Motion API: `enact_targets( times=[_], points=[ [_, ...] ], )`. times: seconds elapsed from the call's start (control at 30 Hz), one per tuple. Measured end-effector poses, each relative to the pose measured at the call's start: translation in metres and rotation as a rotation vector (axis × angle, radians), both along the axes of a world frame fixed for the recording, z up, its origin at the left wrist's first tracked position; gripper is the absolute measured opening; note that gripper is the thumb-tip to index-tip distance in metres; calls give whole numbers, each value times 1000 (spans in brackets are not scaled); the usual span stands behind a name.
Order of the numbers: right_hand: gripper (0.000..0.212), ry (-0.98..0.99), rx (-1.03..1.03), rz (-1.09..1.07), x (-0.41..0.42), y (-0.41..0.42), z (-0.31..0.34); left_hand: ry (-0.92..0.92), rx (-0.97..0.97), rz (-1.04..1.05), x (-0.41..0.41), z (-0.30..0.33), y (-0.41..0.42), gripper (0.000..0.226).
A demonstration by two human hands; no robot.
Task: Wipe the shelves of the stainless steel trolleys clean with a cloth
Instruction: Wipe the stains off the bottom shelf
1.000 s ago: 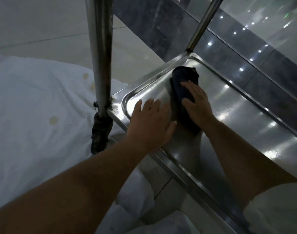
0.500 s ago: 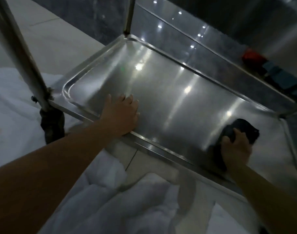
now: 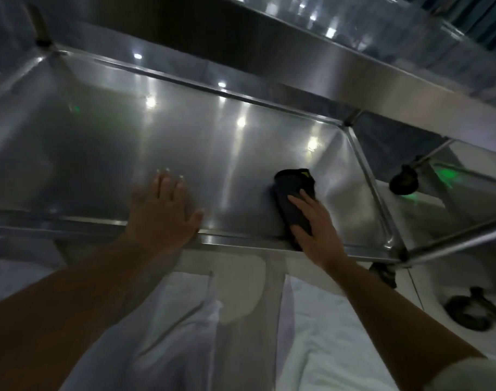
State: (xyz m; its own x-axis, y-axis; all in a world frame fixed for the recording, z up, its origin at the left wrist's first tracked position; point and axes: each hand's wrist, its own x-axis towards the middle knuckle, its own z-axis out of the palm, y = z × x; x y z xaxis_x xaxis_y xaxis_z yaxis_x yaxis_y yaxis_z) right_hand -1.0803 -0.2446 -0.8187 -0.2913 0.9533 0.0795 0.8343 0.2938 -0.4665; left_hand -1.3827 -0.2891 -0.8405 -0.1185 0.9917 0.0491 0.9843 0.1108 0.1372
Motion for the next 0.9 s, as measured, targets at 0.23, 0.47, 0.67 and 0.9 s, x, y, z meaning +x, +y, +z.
enact_targets(
  times=[0.23,0.47,0.67,0.9],
  points=[
    [59,-109,-25,-541,115,-1,5,47,22,-20,-8,-10,1,93],
    [60,-169,-8,-602,49,11,-3,31,53,-22,-9,-13,4,89],
    [60,-146,68,-24,-46,6,1,92,2,-42,-2,-11,16,76],
    [61,-17,22,88,-10,-6,5,80,-13,-21,-1,-12,13,97]
  ],
)
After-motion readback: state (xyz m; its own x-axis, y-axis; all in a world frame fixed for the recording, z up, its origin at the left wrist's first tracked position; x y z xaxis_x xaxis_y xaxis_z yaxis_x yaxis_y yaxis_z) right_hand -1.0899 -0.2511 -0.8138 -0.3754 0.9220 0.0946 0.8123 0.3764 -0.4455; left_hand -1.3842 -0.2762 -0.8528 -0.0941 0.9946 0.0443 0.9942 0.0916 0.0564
